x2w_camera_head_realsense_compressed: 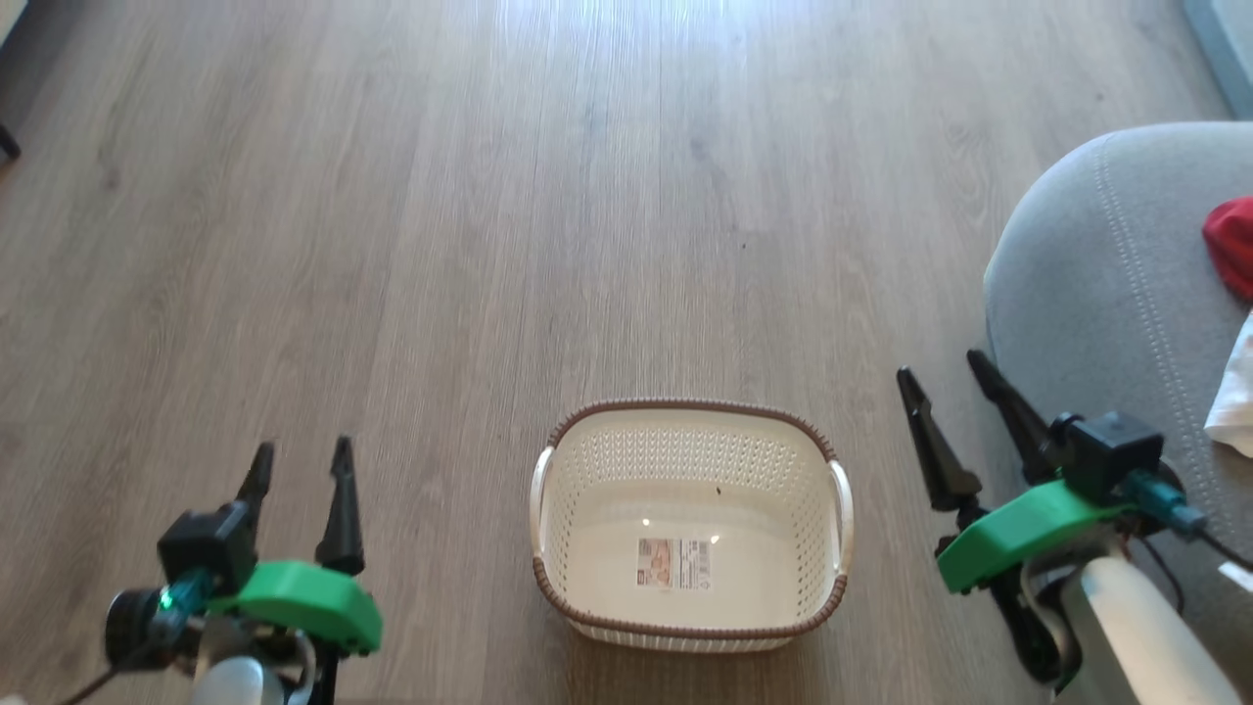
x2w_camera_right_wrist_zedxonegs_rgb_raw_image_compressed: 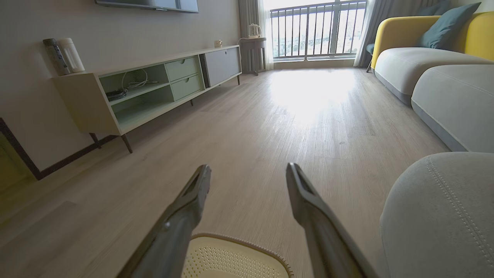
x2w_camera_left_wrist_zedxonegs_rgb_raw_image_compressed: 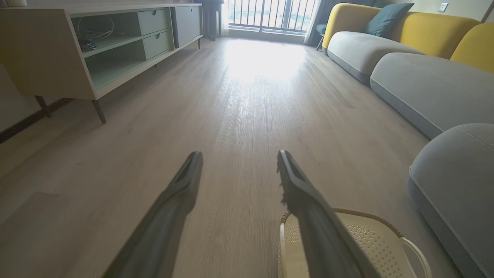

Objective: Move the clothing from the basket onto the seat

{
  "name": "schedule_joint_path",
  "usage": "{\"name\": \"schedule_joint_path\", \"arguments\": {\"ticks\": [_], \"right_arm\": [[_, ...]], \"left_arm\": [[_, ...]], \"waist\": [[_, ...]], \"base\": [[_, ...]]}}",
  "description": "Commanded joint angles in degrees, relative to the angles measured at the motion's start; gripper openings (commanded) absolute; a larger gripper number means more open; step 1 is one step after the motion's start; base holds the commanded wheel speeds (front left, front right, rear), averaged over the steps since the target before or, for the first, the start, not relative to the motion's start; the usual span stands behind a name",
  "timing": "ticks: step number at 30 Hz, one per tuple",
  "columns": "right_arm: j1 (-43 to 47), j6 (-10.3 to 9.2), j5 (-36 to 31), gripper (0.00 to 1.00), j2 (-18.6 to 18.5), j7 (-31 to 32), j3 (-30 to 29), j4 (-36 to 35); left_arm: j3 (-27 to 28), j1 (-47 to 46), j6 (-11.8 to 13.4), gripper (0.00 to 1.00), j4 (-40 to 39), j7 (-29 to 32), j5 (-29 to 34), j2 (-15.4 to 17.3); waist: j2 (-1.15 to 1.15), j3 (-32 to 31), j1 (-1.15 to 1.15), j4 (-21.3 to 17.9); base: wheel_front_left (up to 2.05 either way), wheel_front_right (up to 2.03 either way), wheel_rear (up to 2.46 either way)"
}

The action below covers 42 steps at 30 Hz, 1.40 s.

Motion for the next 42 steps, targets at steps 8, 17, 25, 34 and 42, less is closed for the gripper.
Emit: {"name": "schedule_joint_path", "arguments": {"ticks": [8, 17, 25, 34, 42], "right_arm": [[1.52, -0.02, -0.29, 1.00, 1.37, -0.37, 1.78, -1.77], [4.43, -0.02, -0.37, 1.00, 3.12, -0.37, 1.32, -3.48], [4.79, -0.02, -1.33, 1.00, 3.51, -0.37, 1.51, -4.38], [4.96, -0.02, -3.43, 1.00, 5.14, -0.37, -2.03, -4.31], [5.11, -0.02, -4.65, 1.00, 6.32, -0.37, -4.22, -3.79]], "left_arm": [[4.17, 3.31, 0.85, 1.00, -7.21, -0.56, 3.61, -1.50], [3.50, 5.66, 1.57, 1.00, -9.55, -0.56, 5.00, -1.78], [3.10, 6.02, 2.90, 1.00, -10.96, -0.56, 5.11, -1.80], [2.74, 6.21, 4.31, 1.00, -11.47, -0.56, 4.90, -1.80], [2.32, 6.48, 5.28, 1.00, -11.59, -0.56, 4.36, -1.80]], "waist": [[0.00, -1.24, 0.01, -0.34], [0.00, -1.42, 0.01, -0.18], [0.00, -1.10, 0.01, -0.54], [0.00, -0.98, 0.01, -1.14], [0.00, -1.00, 0.01, -1.67]], "base": [[0.00, 0.00, 0.00], [0.00, 0.00, 0.00], [0.00, 0.00, 0.00], [0.00, 0.00, 0.00], [0.00, 0.00, 0.00]]}}
